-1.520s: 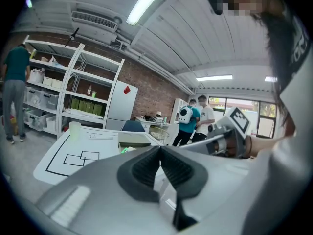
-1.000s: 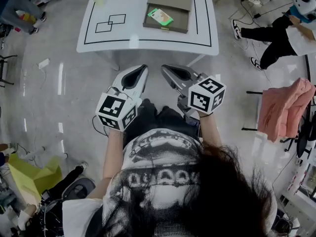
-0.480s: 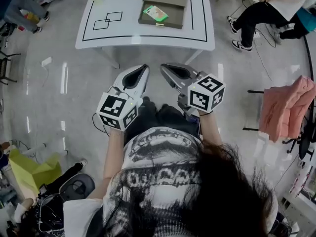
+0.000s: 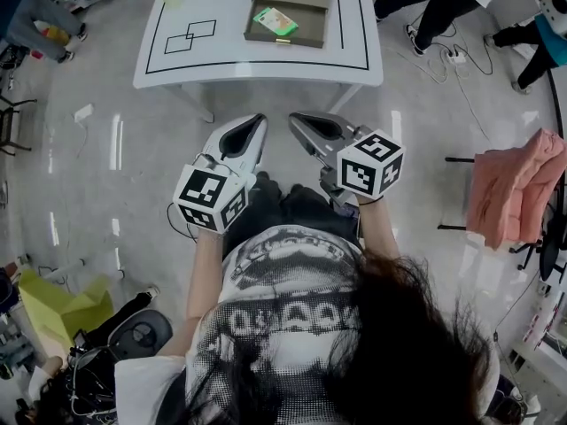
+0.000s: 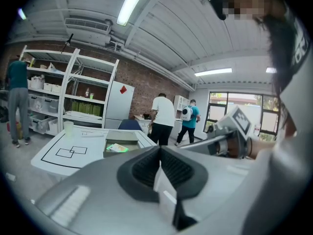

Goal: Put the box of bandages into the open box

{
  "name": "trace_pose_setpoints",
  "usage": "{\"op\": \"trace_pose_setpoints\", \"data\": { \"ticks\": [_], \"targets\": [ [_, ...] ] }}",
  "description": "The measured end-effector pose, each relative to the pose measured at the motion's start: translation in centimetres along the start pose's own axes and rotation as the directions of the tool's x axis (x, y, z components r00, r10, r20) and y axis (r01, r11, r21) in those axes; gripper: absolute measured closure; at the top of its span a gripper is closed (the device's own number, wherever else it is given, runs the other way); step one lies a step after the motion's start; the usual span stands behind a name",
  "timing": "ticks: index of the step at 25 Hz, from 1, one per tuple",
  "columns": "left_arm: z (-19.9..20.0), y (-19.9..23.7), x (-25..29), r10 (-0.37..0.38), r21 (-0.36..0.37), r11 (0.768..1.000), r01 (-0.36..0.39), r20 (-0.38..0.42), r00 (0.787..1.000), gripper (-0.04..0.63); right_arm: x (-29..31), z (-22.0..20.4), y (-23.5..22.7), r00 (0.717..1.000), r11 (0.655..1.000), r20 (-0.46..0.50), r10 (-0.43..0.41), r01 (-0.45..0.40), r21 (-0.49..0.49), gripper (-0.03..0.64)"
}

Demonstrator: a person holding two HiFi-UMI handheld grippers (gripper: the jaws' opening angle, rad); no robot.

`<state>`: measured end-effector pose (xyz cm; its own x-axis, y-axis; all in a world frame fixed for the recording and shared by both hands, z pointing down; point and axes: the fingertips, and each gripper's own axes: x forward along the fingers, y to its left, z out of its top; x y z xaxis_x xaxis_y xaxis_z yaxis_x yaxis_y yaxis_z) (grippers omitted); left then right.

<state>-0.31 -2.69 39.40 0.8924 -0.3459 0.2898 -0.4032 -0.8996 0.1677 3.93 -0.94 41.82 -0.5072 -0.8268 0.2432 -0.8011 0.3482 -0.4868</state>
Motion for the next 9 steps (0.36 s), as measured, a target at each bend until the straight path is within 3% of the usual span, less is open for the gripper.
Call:
{"op": "trace_pose_setpoints", "data": {
  "ticks": [9],
  "targets": [
    [-0.09, 0.63, 0.0, -0.005, 0.004, 1.0, 0.005, 0.004, 1.0, 0.595, 0.2, 0.08, -0.58, 1.0, 1.0, 0.005, -0.024, 0.024, -0.005, 0.614]
  ]
}}
